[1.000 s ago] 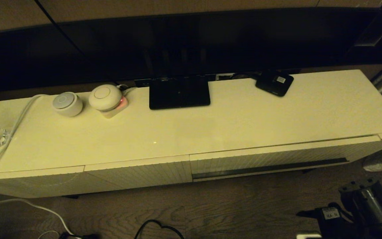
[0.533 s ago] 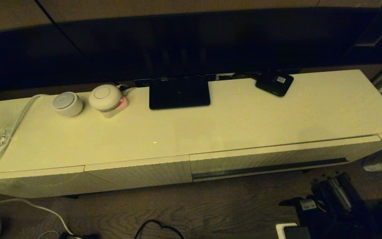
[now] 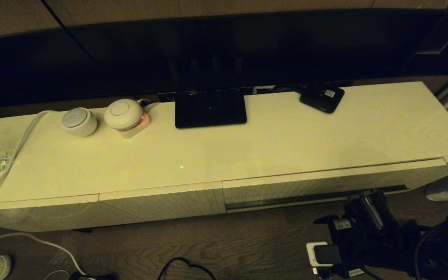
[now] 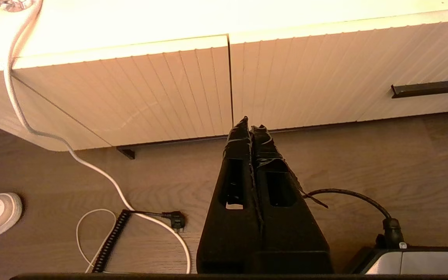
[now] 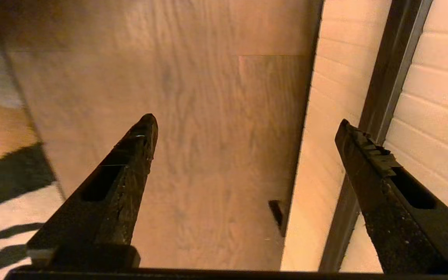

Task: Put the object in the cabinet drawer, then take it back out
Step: Open the drawer

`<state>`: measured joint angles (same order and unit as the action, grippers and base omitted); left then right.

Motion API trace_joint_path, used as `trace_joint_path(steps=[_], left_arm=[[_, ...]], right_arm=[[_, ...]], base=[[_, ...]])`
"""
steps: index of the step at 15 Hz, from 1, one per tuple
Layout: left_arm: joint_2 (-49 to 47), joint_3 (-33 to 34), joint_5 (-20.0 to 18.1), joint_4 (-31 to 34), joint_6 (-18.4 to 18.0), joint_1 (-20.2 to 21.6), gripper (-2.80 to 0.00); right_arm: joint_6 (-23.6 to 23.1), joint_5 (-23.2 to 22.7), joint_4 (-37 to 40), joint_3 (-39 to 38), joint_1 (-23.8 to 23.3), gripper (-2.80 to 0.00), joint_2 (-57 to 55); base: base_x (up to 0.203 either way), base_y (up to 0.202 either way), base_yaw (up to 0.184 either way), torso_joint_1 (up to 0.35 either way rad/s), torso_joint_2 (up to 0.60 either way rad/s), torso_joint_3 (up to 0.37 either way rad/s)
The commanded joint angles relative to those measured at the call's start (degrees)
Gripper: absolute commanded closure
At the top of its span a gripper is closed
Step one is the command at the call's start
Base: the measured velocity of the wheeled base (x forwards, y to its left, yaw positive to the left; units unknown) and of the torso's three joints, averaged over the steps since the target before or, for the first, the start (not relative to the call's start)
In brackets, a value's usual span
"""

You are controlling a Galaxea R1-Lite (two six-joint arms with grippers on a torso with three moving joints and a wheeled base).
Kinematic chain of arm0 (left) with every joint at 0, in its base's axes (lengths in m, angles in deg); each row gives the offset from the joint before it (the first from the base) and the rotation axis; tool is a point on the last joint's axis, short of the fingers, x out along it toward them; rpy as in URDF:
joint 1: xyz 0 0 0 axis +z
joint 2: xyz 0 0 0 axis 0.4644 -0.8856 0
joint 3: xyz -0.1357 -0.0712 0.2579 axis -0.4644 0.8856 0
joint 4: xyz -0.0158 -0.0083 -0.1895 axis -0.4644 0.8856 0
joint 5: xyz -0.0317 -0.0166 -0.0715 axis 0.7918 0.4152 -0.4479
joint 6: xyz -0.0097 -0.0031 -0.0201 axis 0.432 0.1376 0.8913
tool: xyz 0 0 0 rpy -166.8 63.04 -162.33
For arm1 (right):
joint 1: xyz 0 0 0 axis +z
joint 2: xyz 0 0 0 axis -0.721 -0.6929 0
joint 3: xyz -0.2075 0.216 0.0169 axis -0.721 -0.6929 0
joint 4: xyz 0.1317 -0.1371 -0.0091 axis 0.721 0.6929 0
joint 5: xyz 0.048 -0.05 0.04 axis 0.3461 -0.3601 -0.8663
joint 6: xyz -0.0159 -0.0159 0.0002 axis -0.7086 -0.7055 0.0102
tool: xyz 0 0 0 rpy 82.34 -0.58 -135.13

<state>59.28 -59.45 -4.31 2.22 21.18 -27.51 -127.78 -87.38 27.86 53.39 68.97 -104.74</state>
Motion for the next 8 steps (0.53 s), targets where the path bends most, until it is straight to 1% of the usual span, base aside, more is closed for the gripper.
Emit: trace_joint_path(steps=[1, 5, 8], left_arm=[[0.00, 0.18, 0.06, -0.01, -0.01, 0.02, 0.00], [0.00, 0.18, 0.04, 0.06, -0.01, 0.02, 0.00], [0.00, 0.18, 0.06, -0.01, -0.01, 0.02, 0.00]], right_arm=[[-0.97, 0.04, -1.12, 1.67, -1.07, -2.80, -2.90], [-1.30, 0.04, -1.39, 4.25, -2.80, -2.80, -4.95], [-1.39, 0.04, -3.37, 5.61, -3.75, -2.80, -6.67]], base=[[0.000, 0.000, 0.000, 0.000, 0.00, 0.000], [0.000, 0.000, 0.000, 0.000, 0.00, 0.000], [0.000, 0.000, 0.000, 0.000, 0.00, 0.000]])
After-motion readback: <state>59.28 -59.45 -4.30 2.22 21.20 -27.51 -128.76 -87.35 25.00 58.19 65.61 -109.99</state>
